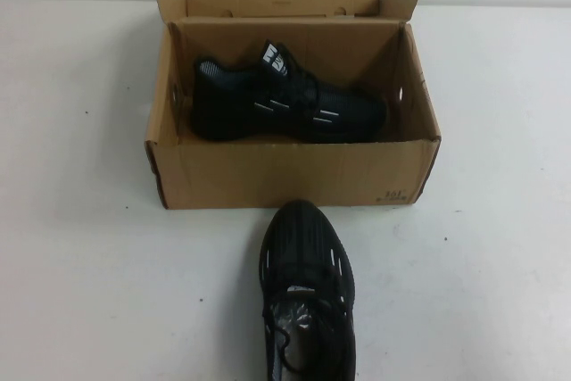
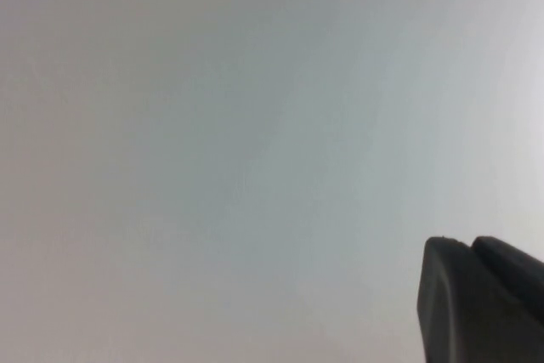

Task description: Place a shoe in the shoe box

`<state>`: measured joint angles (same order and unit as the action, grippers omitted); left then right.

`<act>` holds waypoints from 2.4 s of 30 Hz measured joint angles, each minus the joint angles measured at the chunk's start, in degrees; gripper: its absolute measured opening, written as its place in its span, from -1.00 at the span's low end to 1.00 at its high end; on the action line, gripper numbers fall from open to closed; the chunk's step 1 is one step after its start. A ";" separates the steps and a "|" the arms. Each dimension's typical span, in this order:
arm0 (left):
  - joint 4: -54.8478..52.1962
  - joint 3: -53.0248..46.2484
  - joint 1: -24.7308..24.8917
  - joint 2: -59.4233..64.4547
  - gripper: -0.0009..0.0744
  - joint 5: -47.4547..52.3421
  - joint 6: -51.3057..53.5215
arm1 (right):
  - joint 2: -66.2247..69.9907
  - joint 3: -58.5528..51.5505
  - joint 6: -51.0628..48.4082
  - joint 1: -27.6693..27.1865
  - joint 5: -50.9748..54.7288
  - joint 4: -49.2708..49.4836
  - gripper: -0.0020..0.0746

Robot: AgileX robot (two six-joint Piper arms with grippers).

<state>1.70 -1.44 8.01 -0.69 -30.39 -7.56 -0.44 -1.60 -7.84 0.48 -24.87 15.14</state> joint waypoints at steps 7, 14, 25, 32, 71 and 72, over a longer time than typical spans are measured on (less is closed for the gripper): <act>-0.97 0.00 0.00 -0.10 -0.98 -11.62 -4.04 | 0.00 0.00 1.94 0.00 -17.24 -0.43 -0.99; -7.01 11.70 0.00 -0.10 -0.98 -5.55 -4.87 | -0.37 9.17 13.13 0.00 -20.27 -6.46 -0.99; -18.05 36.16 0.00 16.88 -0.98 29.72 -14.62 | 6.52 32.83 50.53 0.00 5.19 -36.42 -0.99; -17.93 38.14 0.00 25.43 -0.98 48.17 -16.01 | 17.06 34.50 80.89 0.00 18.97 -63.69 -0.99; -12.29 38.23 0.00 26.10 -0.98 65.76 -13.07 | 39.43 34.80 84.95 0.00 17.56 -112.62 -0.99; -12.29 38.23 0.00 26.10 -0.98 65.76 -13.07 | 39.43 34.80 80.41 0.00 18.28 -112.62 -0.99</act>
<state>-10.59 36.79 8.01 25.41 35.36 -20.63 38.99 33.20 72.57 0.48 -6.59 -97.48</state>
